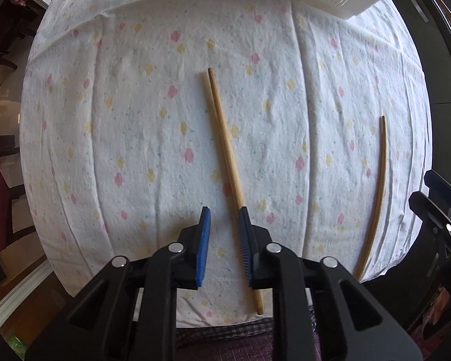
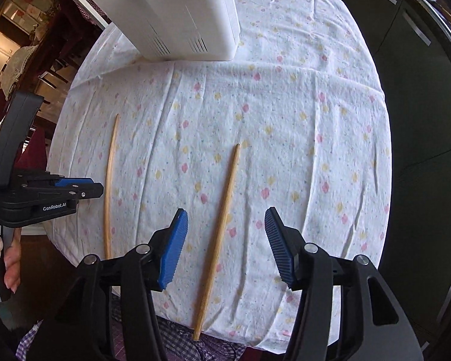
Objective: Organize utensils
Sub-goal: 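Close the left gripper on a wooden chopstick while the right gripper grasps the last chopstick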
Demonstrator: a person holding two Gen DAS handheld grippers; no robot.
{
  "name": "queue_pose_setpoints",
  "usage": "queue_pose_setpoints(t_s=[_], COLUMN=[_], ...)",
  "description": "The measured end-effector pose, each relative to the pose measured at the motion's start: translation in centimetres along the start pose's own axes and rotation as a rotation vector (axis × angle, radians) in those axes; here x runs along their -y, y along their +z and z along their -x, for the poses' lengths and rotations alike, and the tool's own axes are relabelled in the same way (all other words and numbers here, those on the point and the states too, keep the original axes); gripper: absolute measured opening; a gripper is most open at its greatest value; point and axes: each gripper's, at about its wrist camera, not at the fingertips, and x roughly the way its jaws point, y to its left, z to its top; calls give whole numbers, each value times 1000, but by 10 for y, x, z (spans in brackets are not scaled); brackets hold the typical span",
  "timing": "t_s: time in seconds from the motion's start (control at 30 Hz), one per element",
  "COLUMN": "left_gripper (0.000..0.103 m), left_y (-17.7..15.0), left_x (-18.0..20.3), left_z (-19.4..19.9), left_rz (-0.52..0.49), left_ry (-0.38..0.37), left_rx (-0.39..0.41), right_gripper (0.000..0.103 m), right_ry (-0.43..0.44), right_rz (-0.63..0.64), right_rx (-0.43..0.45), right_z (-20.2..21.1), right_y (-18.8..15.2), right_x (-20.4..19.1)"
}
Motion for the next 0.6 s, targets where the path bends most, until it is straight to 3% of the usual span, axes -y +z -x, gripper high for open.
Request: queue_pose_setpoints(t_s=[0.1,0.43,0.6], left_gripper=[19,19,7], left_y=[2,18,32], left_x=[1,7,16], left_z=[-6,-8,-5], left_rz=[18,64,74], left_ry=[-21,11,23], left_rx=[-12,4,21], right_gripper=[54,54,54], right_ry=[5,-18,-28], right_rz=[0,21,16], right_rx=[-12,-38,-86], right_z=[-4,-11,-25], right_y=[2,7,14], right_x=[1,-4,-6])
